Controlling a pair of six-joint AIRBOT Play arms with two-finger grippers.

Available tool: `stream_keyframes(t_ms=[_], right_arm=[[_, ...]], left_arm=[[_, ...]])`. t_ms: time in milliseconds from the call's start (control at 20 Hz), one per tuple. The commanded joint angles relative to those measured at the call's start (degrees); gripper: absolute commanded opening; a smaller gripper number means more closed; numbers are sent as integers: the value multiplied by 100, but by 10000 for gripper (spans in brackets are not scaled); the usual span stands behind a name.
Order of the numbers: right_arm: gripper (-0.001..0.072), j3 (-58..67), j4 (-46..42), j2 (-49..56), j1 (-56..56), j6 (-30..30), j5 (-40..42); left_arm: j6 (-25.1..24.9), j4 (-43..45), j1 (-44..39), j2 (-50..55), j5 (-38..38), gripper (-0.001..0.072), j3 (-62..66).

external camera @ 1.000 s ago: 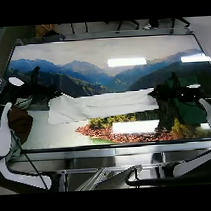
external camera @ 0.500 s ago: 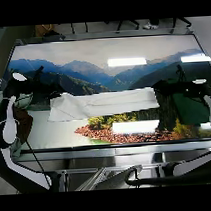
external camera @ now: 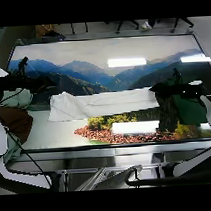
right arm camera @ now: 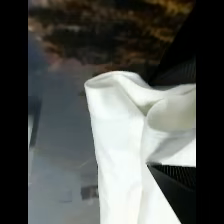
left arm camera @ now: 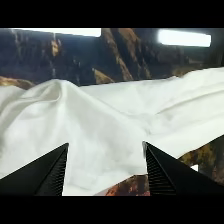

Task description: Fold the shirts.

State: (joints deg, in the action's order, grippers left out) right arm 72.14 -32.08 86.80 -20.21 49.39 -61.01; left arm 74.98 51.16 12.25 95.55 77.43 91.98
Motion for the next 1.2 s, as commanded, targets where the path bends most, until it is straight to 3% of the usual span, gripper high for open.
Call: stream_keyframes(t_ms=[0,50,100,150,350,550,700,900,1150], right_arm=[[314,-9,-116,170,140,-15,-256],[178,-9,-120,177,186,-17,-345],[11,-7,-116,170,212,-13,-411],[15,-2,-114,146,214,-13,-442],[14,321,-92,-221,122,68,-1106],[14,883,275,-1036,28,623,-2057],[14,1154,299,-1790,31,1067,-2264],[14,1279,413,-2618,31,1305,-2461],[14,1279,431,-3088,31,1388,-2524]], left_arm=[[7,-24,-267,-131,57,355,7],[2,-15,-398,-129,44,181,4],[0,-17,-555,-131,13,87,7],[0,-17,-726,-131,-70,28,7],[4,-17,-1552,-72,-546,16,4],[9,-22,-2830,501,-1156,16,7],[111,-24,-3832,1202,-1891,15,96],[339,-20,-4793,2236,-2238,15,1176],[994,-33,-5278,3204,-2267,15,2704]])
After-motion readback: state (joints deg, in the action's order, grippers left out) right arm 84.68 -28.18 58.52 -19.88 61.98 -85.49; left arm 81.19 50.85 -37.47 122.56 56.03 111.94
